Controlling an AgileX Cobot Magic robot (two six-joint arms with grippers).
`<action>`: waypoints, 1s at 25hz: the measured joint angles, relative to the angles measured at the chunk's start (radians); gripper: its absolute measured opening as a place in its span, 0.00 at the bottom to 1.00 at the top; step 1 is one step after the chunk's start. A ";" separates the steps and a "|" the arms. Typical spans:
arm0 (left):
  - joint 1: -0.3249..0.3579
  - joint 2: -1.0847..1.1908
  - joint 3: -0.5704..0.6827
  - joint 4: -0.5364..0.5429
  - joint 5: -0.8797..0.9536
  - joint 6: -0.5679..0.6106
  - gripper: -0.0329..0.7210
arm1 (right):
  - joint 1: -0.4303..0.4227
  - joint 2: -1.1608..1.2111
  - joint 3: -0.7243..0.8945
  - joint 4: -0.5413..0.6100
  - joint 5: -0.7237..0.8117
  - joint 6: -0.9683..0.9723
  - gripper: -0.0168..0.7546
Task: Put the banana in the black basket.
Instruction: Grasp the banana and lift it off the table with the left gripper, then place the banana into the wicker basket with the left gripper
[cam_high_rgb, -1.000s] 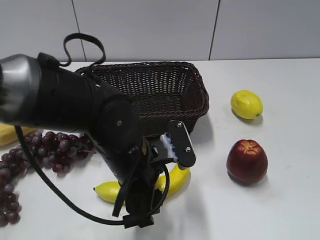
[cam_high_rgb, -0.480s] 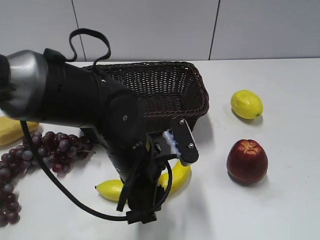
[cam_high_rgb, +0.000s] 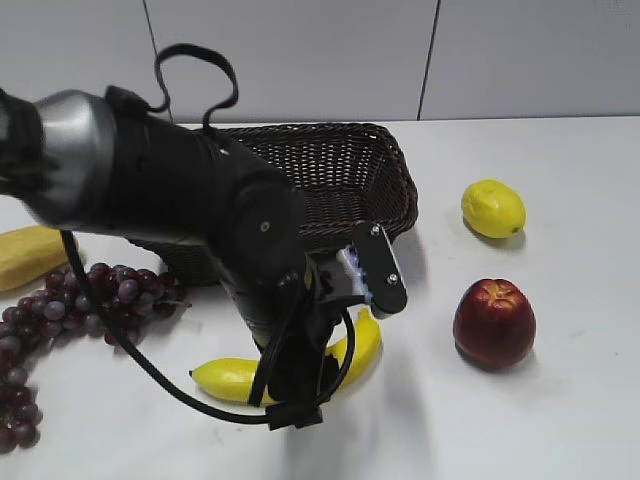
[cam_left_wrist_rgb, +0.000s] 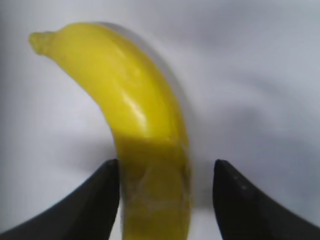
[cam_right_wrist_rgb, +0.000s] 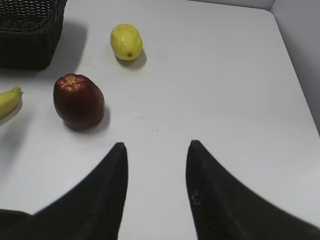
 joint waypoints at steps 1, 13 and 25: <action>0.000 0.016 0.000 0.002 0.000 0.000 0.81 | 0.000 0.000 0.000 0.000 0.000 0.000 0.41; 0.000 0.024 0.000 -0.004 0.068 0.000 0.58 | 0.000 0.000 0.000 0.000 -0.001 0.000 0.41; 0.010 -0.175 -0.266 0.110 0.336 0.058 0.58 | 0.000 0.000 0.000 0.000 -0.001 0.000 0.41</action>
